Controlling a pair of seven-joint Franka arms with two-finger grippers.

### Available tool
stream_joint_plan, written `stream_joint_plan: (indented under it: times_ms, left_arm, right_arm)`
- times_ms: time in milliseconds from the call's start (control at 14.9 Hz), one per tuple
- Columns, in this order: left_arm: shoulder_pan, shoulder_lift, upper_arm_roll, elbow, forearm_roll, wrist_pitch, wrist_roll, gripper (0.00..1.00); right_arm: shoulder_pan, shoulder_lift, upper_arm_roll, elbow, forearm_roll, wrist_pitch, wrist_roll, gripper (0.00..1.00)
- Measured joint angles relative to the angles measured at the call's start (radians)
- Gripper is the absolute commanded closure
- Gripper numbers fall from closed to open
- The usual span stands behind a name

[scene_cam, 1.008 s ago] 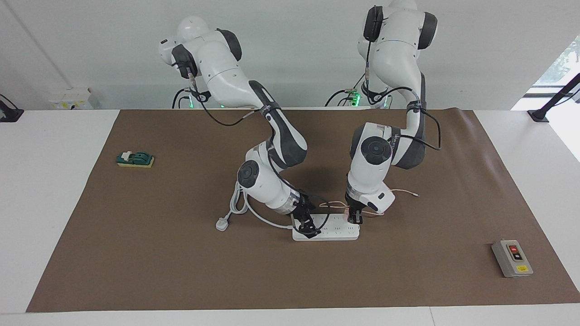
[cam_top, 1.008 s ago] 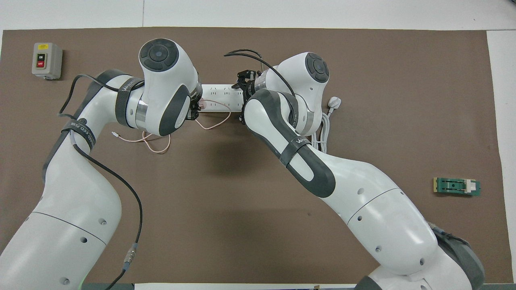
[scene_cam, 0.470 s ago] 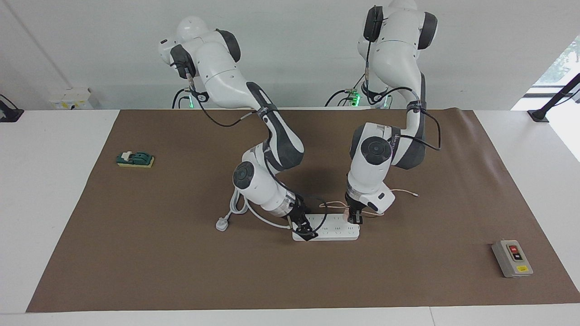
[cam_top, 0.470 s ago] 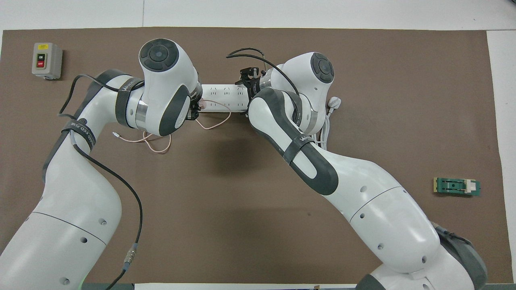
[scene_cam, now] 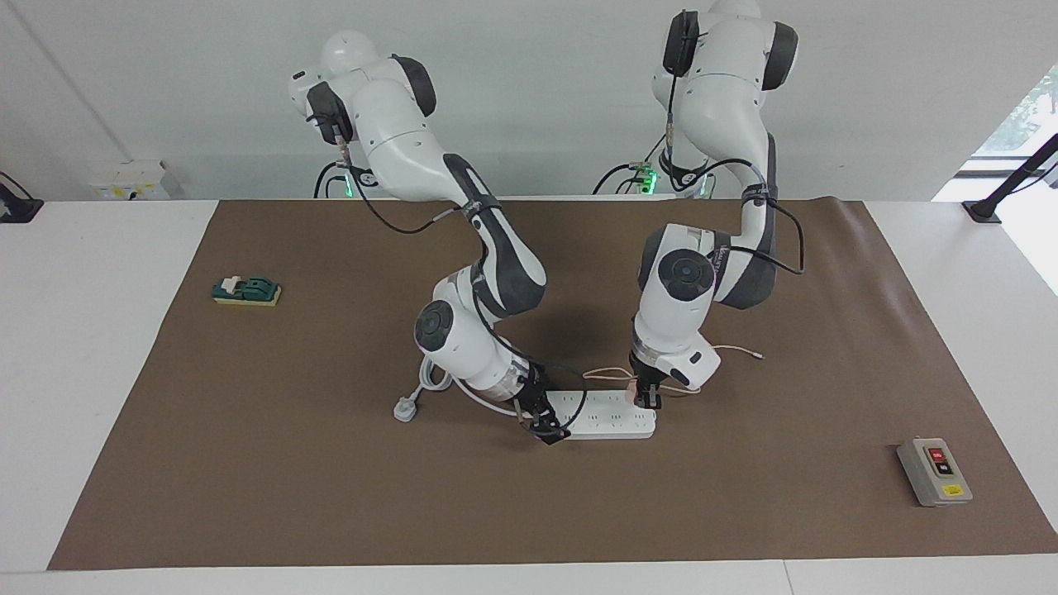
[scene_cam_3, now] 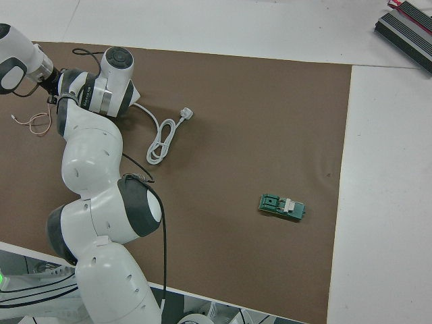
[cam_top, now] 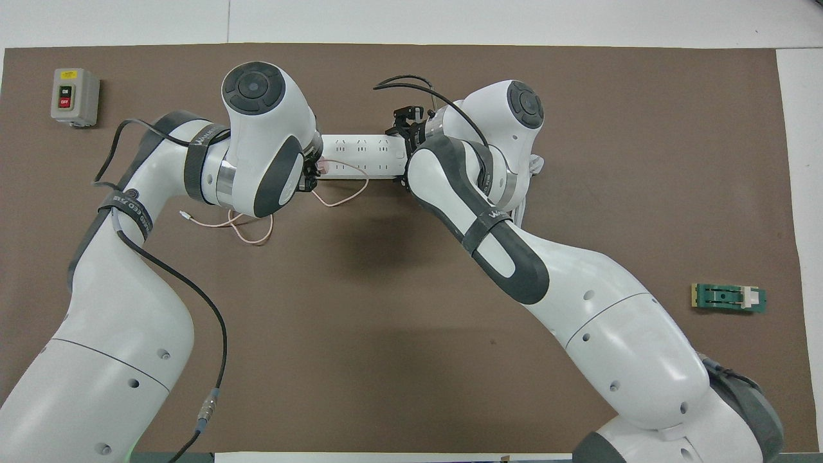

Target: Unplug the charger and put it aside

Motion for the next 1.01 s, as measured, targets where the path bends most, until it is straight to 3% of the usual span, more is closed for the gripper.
stream_joint_plan:
  times_ms: [538, 605, 806, 874, 941, 1008]
  left_arm:
    - [0.000, 0.000, 0.000, 0.000, 0.000, 0.001, 0.000, 0.92]
    - [0.000, 0.000, 0.000, 0.000, 0.000, 0.001, 0.000, 0.92]
    - [0.000, 0.000, 0.000, -0.001, 0.001, 0.001, 0.000, 0.92]
    - [0.000, 0.000, 0.000, -0.001, 0.001, 0.001, 0.000, 0.92]
    - [0.000, 0.000, 0.000, -0.001, 0.001, 0.001, 0.000, 0.93]
    - [0.000, 0.000, 0.000, -0.001, 0.001, 0.001, 0.000, 1.00]
  right_arm:
    - [-0.022, 0.002, 0.000, -0.014, 0.127, -0.011, 0.000, 0.02]
    - [-0.022, 0.002, 0.000, -0.014, 0.127, -0.011, 0.000, 0.13]
    - [-0.023, 0.000, 0.000, -0.015, 0.129, -0.019, 0.002, 0.82]
    - [-0.023, 0.001, 0.000, -0.015, 0.131, -0.019, 0.002, 1.00]
    - [-0.024, 0.001, 0.000, -0.015, 0.131, -0.019, 0.002, 1.00]
    - [-0.024, 0.001, 0.000, -0.015, 0.131, -0.019, 0.002, 1.00]
